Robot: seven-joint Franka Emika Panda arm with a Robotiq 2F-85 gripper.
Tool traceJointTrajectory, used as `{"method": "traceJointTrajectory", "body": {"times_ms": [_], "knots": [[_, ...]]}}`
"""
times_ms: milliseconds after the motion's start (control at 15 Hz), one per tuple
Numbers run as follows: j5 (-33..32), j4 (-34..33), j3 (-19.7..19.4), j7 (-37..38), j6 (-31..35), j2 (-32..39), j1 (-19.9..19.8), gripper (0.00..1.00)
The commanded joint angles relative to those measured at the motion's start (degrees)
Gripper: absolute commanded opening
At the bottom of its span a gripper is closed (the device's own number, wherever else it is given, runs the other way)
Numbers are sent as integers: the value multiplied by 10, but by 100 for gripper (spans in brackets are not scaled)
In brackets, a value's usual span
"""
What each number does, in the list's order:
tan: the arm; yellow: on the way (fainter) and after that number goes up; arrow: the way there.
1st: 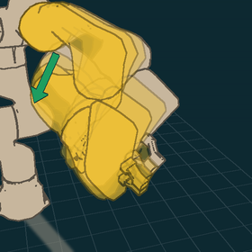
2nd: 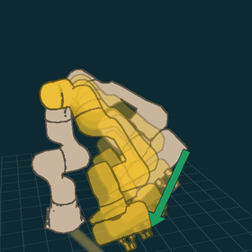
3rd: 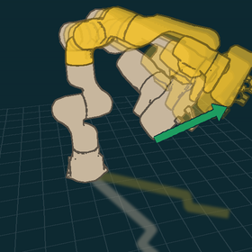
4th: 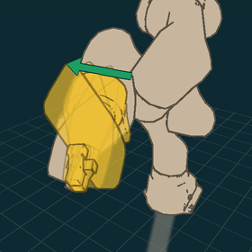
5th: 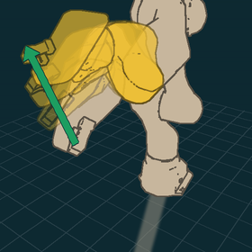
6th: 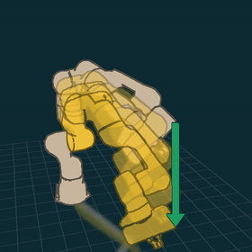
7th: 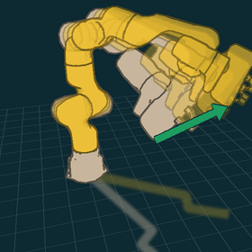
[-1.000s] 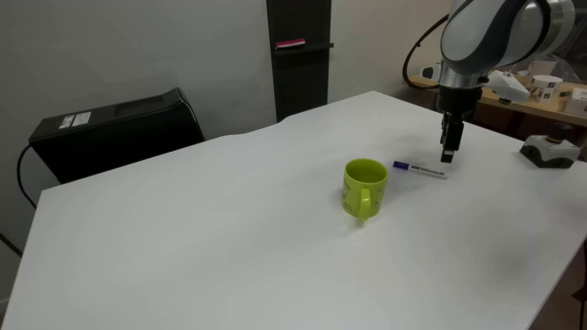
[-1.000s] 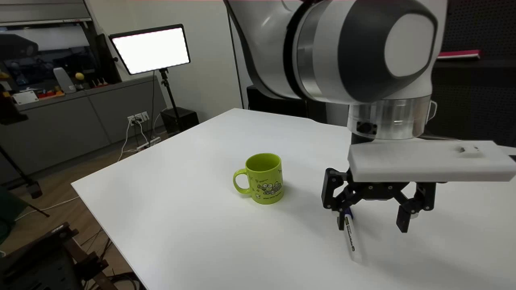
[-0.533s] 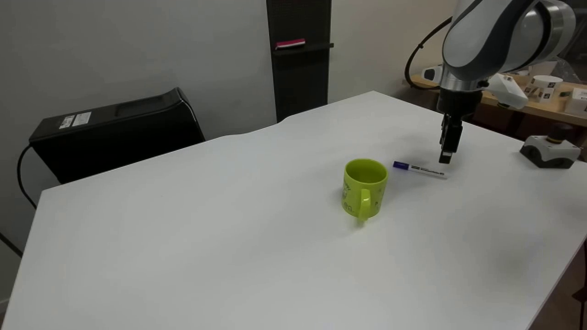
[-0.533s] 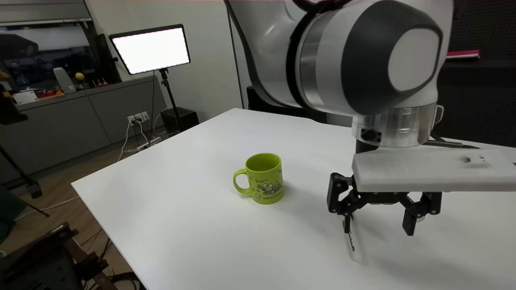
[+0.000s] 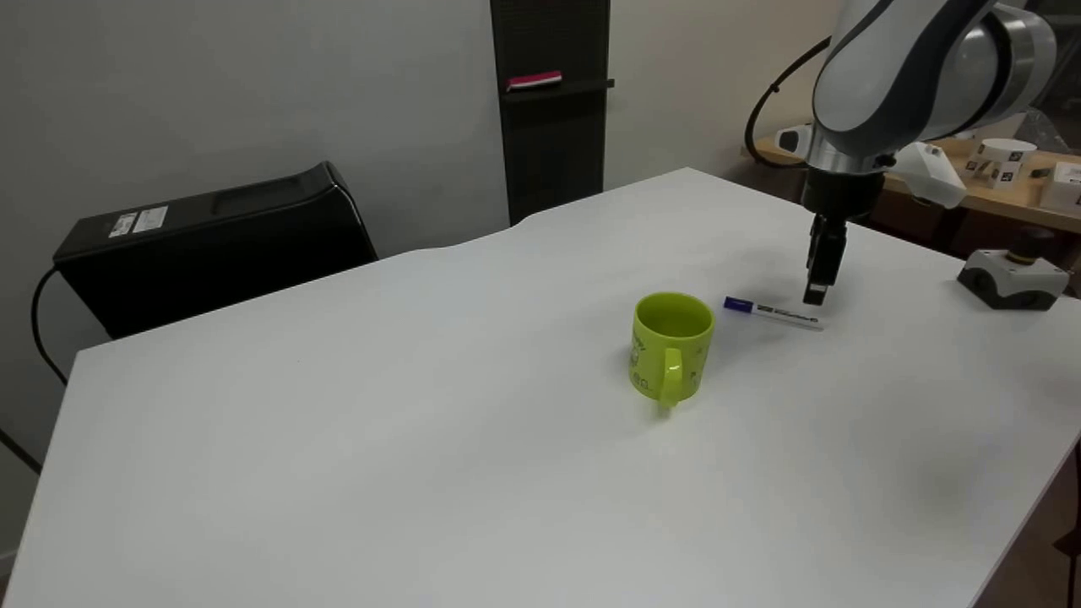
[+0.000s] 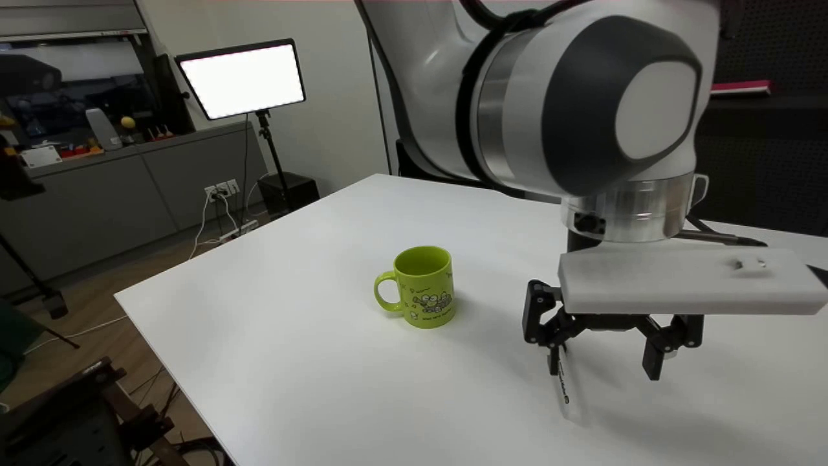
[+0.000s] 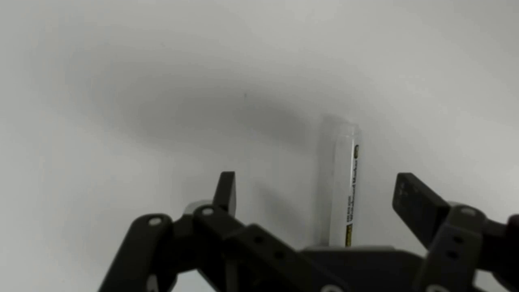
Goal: Put the marker inside the mug.
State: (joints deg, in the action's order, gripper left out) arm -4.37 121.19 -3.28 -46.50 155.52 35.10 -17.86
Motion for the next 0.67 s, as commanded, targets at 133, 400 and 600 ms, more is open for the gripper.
{"method": "traceJointTrajectory", "body": {"times_ms": [133,400,600], "knots": [[-4,-5,8,37,9,8,4,100],[-8,-2,11,55,18,9,13,100],[-10,0,13,61,26,10,12,100]]}}
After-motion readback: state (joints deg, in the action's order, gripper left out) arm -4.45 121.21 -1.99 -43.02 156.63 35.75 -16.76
